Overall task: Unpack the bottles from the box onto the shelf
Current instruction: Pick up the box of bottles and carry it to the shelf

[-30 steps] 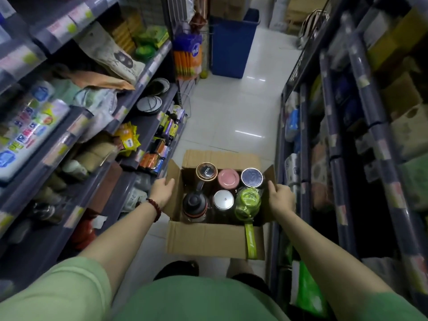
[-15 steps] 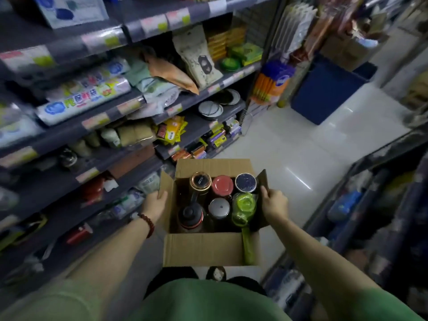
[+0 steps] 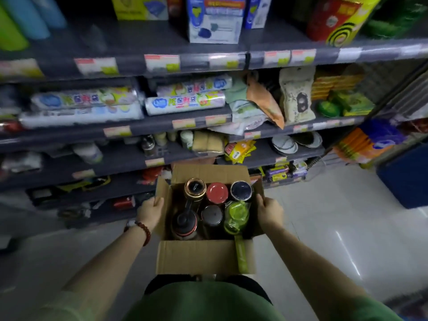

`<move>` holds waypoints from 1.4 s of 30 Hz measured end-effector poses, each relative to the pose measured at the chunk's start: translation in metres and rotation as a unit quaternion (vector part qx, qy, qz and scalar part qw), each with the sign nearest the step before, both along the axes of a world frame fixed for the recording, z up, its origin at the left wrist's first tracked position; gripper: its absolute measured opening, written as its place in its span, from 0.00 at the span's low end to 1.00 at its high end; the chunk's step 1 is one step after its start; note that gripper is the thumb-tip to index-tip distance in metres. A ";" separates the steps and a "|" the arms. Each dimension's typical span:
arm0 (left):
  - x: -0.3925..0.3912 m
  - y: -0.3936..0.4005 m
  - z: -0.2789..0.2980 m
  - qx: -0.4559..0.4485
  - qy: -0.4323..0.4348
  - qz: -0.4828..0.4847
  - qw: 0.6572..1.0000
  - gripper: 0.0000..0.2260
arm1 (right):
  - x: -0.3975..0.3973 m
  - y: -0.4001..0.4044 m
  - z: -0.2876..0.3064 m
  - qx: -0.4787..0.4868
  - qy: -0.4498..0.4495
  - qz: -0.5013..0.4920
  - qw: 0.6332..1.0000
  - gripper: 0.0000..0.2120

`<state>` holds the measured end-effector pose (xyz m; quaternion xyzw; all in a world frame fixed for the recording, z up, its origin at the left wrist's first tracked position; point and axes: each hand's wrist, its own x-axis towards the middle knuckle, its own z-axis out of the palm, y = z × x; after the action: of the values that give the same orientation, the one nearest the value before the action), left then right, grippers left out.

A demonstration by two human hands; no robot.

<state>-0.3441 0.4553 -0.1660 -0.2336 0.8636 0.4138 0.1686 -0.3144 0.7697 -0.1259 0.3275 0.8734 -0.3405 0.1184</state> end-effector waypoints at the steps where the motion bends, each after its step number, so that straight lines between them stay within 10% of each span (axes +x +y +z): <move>1: 0.003 -0.007 0.001 0.000 0.000 0.026 1.000 0.17 | -0.011 -0.007 -0.002 0.000 -0.001 0.024 1.000 0.22; 18: 0.163 -0.078 0.021 0.014 0.030 0.460 0.887 0.16 | -0.117 -0.200 0.001 0.001 0.040 0.510 0.859 0.22; 42: 0.319 -0.224 -0.018 0.028 0.009 0.745 0.666 0.15 | -0.022 -0.542 -0.075 -0.023 0.021 0.758 0.652 0.22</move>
<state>-0.0256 0.2317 -0.1841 -0.7907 0.3910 0.4274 -0.1978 -0.3361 0.2273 -0.2005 -0.4583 0.8122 -0.1593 0.3240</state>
